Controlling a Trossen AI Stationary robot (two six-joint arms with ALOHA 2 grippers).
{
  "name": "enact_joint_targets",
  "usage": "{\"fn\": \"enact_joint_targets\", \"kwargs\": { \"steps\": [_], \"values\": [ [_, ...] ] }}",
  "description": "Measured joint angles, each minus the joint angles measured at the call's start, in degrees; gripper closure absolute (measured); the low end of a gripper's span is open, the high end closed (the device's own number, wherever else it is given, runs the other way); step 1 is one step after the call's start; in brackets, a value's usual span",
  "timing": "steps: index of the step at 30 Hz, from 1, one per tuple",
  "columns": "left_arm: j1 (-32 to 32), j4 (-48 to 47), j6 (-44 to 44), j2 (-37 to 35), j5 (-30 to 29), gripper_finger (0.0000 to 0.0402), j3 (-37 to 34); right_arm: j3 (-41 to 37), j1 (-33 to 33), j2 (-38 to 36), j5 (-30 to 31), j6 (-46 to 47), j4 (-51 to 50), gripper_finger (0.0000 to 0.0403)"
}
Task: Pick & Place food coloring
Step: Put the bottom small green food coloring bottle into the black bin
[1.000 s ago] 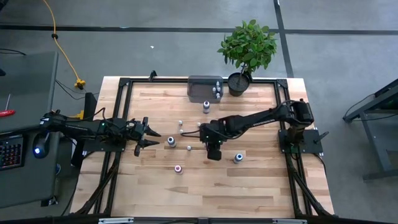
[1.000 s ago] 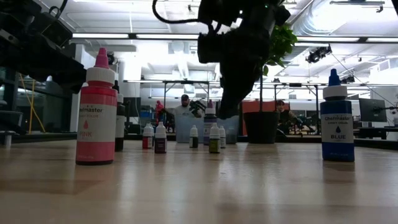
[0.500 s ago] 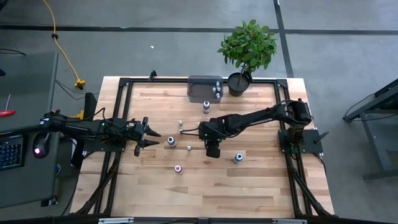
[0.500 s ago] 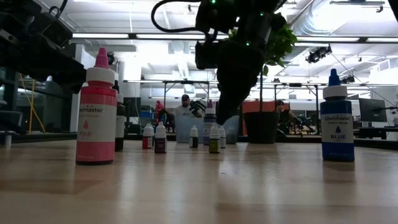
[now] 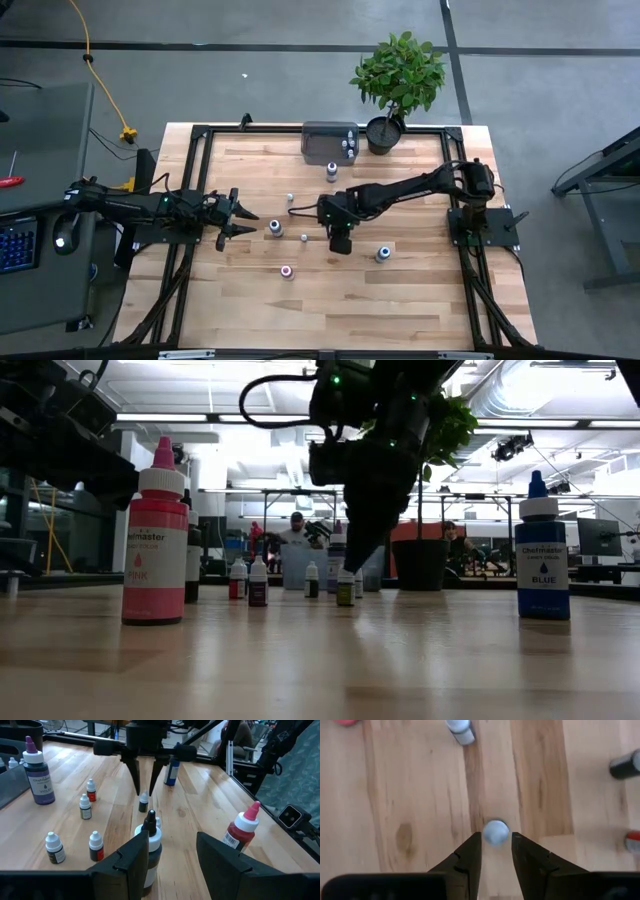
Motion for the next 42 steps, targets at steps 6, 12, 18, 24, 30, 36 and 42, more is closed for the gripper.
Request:
{"fn": "enact_joint_targets", "kwargs": {
  "steps": [6,12,18,24,30,36,42],
  "values": [
    [0.0,0.0,0.0,0.0,0.0,0.0238,0.0,0.0,-0.2,0.0,0.2,-0.1,0.5,0.0272],
    [0.0,0.0,0.0,0.0,0.0,0.0238,0.0,0.0,-0.3,0.0,0.3,-0.2,0.5,0.0259],
    [0.0,0.0,0.0,0.0,0.0,0.0238,0.0,0.0,-0.3,0.9,0.6,-0.2,1.3,0.0258],
    [0.0,0.0,0.0,0.0,0.0,0.0238,0.0,0.0,-0.3,1.4,0.7,-0.2,1.6,0.0258],
    [0.0,0.0,0.0,0.0,0.0,0.0238,0.0,0.0,-0.3,1.4,0.8,-0.2,1.6,0.0267],
    [0.0,0.0,0.0,0.0,0.0,0.0238,0.0,0.0,-0.3,1.4,0.8,-0.1,1.5,0.0296],
    [0.0,0.0,0.0,0.0,0.0,0.0238,0.0,0.0,-0.3,1.4,0.9,0.0,1.5,0.0336]
  ]
}}
